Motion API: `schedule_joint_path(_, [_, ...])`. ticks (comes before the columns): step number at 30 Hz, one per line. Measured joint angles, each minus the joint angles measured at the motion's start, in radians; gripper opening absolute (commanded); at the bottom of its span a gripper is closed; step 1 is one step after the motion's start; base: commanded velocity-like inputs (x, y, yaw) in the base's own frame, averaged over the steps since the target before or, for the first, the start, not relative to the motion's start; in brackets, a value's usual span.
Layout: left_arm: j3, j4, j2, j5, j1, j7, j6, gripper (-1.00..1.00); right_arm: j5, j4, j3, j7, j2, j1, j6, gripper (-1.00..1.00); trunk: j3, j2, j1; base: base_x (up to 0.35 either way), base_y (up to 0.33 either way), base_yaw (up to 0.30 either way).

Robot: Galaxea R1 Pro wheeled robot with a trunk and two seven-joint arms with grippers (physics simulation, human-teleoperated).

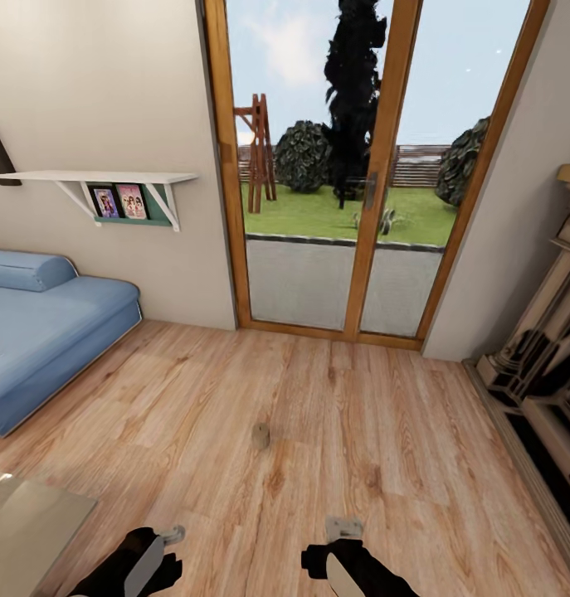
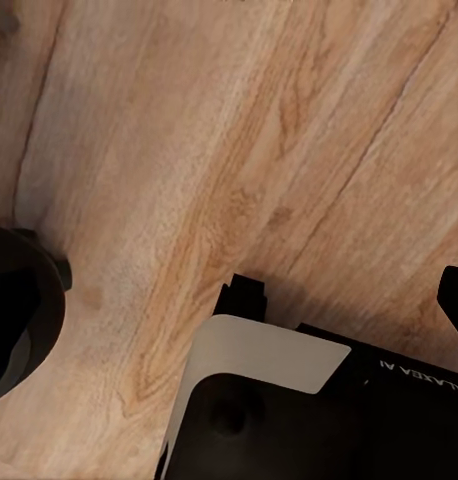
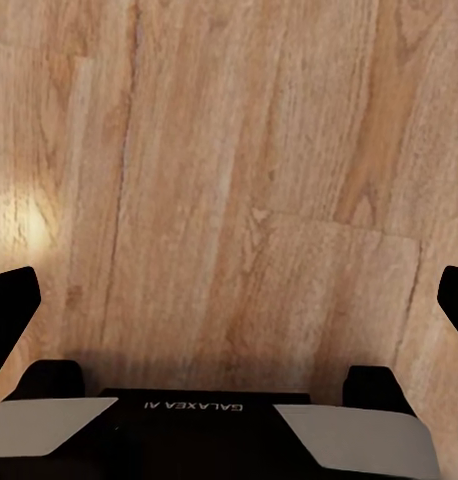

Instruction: Place each of the two pumpkins and all three candles from the living room inside a cabinet in the living room (use any cabinet), then make sure every cabinet is closed, and position the cauldron so it is next to a table in the living room.

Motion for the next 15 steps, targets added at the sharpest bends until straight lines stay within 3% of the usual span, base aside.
schedule_joint_path(5, [0.001, 0.006, 0.005, 0.004, -0.001, 0.0, 0.001, 1.0, -0.004, 0.001, 0.0, -0.002, 0.0, 0.0, 0.001, 1.0, 0.0, 0.0, 0.0, 0.0, 0.0, 0.0])
schedule_joint_path(11, [0.001, 0.086, 0.013, -0.005, -0.002, 0.0, -0.019, 1.0, -0.007, 0.001, 0.0, -0.004, 0.0, 0.0, 0.003, 1.0, 0.0, 0.0, 0.0, 0.001, 0.0, 0.0])
schedule_joint_path(15, [0.0, 0.095, 0.014, -0.005, -0.002, 0.0, -0.038, 1.0, -0.007, 0.002, 0.0, -0.003, 0.0, 0.0, 0.002, 1.0, 0.0, 0.0, 0.0, 0.149, 0.0, 0.0])
